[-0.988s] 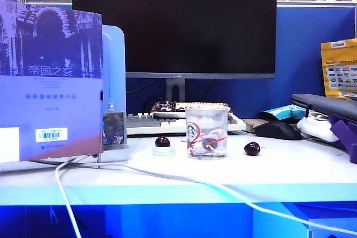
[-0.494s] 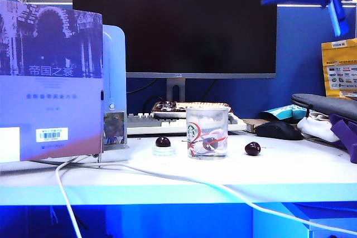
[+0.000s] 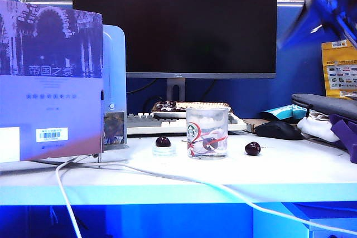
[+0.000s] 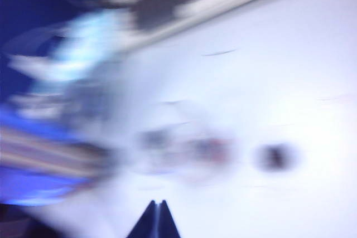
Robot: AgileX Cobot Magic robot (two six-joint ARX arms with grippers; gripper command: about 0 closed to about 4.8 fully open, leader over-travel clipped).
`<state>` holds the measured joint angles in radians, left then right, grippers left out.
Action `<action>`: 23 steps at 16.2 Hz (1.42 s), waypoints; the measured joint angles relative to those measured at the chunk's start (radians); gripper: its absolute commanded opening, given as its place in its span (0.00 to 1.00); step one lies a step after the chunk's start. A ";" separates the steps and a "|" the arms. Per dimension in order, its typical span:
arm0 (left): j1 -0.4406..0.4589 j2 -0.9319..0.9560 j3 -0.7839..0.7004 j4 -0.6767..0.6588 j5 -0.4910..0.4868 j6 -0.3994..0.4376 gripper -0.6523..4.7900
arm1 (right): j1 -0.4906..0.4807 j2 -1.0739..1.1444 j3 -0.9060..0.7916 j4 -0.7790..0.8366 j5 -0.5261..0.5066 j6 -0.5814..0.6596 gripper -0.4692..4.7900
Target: Pick up the cherry on the right side of the glass and put it inside the glass.
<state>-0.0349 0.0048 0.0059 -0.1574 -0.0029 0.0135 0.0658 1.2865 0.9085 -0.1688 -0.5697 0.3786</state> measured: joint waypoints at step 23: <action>0.000 0.000 0.000 0.000 0.000 0.000 0.11 | 0.180 0.639 0.533 -0.488 0.405 -0.369 0.76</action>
<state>-0.0349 0.0048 0.0059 -0.1577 -0.0029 0.0139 0.2462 1.9255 1.4410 -0.6563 -0.1646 0.0093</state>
